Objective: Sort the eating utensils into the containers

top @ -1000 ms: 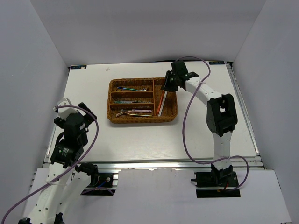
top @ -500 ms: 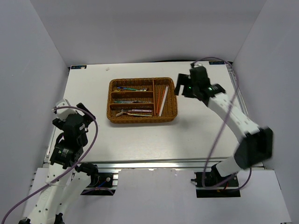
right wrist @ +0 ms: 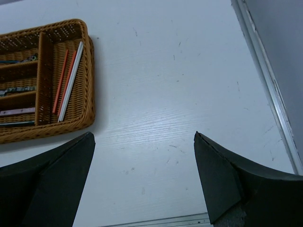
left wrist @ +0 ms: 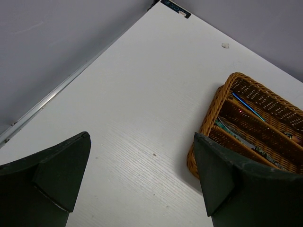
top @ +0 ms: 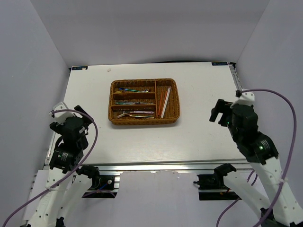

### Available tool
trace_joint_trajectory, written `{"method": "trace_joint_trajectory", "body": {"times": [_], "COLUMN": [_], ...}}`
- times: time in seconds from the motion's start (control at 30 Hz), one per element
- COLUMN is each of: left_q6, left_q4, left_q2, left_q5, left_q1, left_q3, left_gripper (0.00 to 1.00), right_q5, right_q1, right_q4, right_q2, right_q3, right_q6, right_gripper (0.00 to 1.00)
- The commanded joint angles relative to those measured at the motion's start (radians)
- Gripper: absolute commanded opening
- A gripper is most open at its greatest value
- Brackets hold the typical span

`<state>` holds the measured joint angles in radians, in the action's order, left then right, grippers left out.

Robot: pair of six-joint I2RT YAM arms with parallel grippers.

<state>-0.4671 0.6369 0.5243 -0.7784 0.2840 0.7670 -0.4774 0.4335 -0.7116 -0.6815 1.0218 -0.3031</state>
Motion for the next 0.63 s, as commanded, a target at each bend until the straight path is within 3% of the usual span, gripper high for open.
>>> {"method": "trace_joint_trajectory", "body": {"times": [0.0, 0.6], "left_q6": [0.038, 0.056], "left_q4": [-0.002, -0.031], "left_q2": [-0.041, -0.153], "left_q5": [0.008, 0.039], "left_q1": [-0.005, -0.005], "left_q3": [0.043, -0.017], "left_gripper": [0.98, 0.98], "right_q5": [-0.043, -0.075], "right_q1": [0.002, 0.002], "right_q4": [-0.092, -0.118], "right_q2": [0.104, 0.2], "right_q3": [0.004, -0.071], "right_q6": [0.021, 0.001], "right_gripper": [0.89, 0.9]}}
